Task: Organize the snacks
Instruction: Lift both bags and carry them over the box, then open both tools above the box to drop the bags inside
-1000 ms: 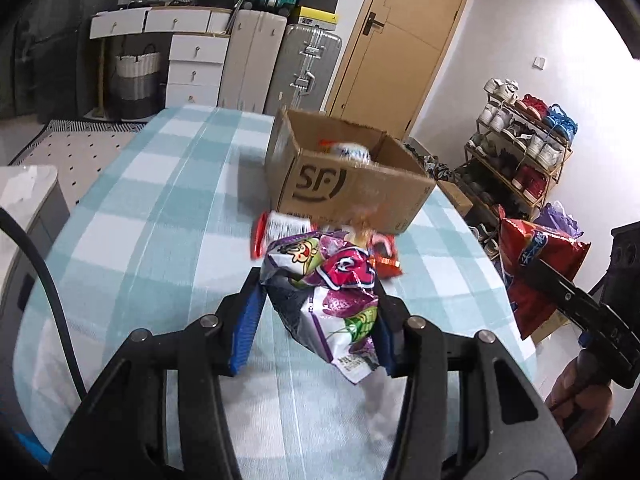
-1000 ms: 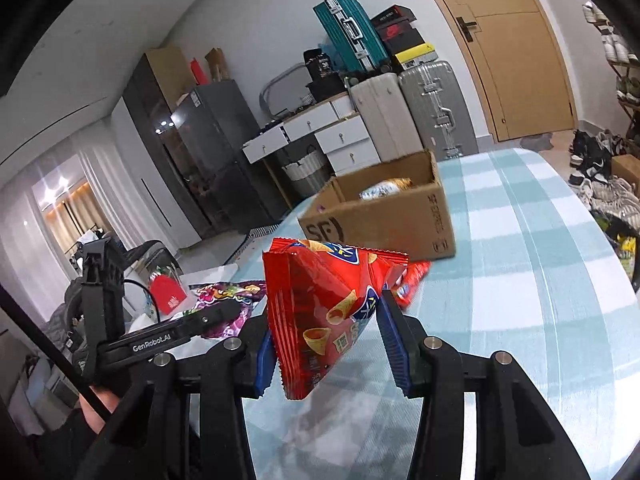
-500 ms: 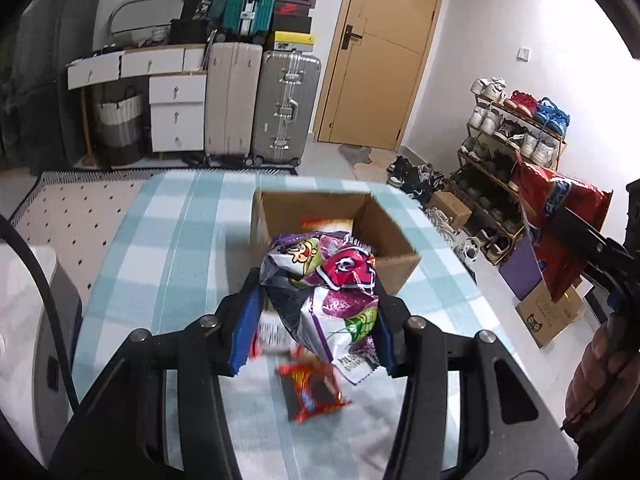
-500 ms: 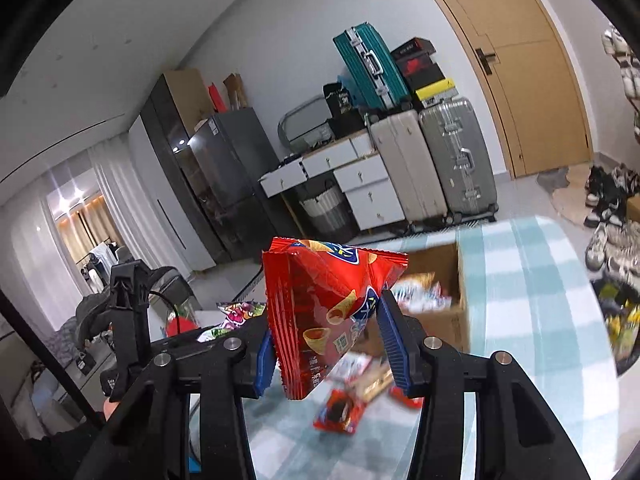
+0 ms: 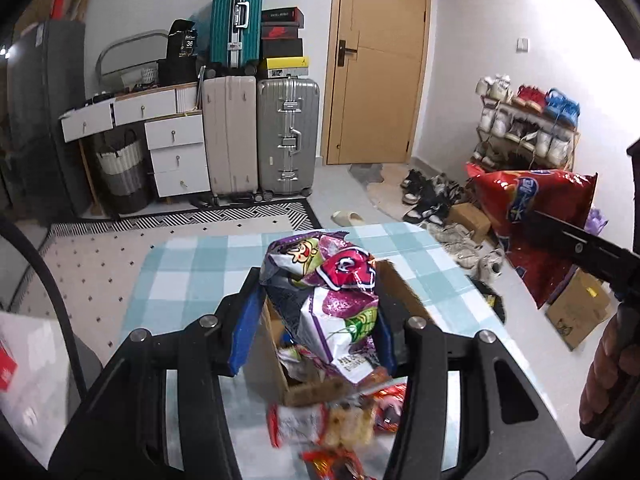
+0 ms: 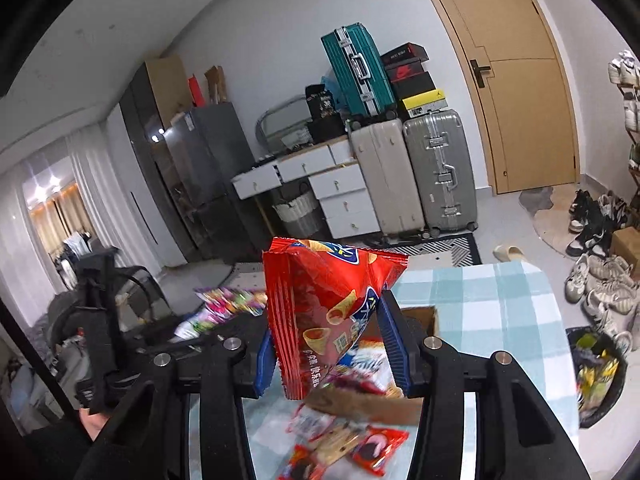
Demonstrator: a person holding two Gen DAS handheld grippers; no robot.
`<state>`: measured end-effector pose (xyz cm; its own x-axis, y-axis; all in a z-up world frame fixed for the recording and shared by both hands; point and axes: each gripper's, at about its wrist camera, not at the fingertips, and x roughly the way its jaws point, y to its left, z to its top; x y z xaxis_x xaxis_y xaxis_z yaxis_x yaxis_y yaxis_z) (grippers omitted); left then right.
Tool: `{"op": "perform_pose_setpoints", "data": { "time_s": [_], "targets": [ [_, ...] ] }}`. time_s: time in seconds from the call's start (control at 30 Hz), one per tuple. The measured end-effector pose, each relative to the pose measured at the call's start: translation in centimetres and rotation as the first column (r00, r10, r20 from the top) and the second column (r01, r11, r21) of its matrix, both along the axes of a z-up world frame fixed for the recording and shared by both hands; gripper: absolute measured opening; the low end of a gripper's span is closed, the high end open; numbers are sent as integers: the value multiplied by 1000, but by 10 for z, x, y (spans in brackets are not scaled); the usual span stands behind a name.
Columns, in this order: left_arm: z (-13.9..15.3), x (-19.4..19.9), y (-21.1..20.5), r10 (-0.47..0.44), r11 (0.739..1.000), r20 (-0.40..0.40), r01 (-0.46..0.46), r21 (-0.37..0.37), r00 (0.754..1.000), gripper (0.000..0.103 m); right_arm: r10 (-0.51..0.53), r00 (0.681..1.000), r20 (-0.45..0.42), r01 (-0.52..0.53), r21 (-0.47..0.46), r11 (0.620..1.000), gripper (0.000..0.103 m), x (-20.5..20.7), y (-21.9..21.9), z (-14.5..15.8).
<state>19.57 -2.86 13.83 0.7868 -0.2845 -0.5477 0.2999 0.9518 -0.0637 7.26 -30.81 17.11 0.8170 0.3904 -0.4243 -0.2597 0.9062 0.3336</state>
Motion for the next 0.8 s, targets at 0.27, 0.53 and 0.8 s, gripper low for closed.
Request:
{"op": "perform_pose_setpoints", "data": {
  "time_s": [0.27,0.53,0.8],
  "targets": [
    [-35,72,-25,-9,1000,-114,12,25,993,46,-17,997,-72,13,-48,999,46,67,1,-31],
    [-88,125,-40,11,997,-184,3,74,983,46,-31,986,-166,22,-58,998,46,120,6,-83],
    [-129,149,-46,41,994,-228,-16,113,973,47,-25,973,-231,4,-91,996,46,148,12,-124]
  ]
}}
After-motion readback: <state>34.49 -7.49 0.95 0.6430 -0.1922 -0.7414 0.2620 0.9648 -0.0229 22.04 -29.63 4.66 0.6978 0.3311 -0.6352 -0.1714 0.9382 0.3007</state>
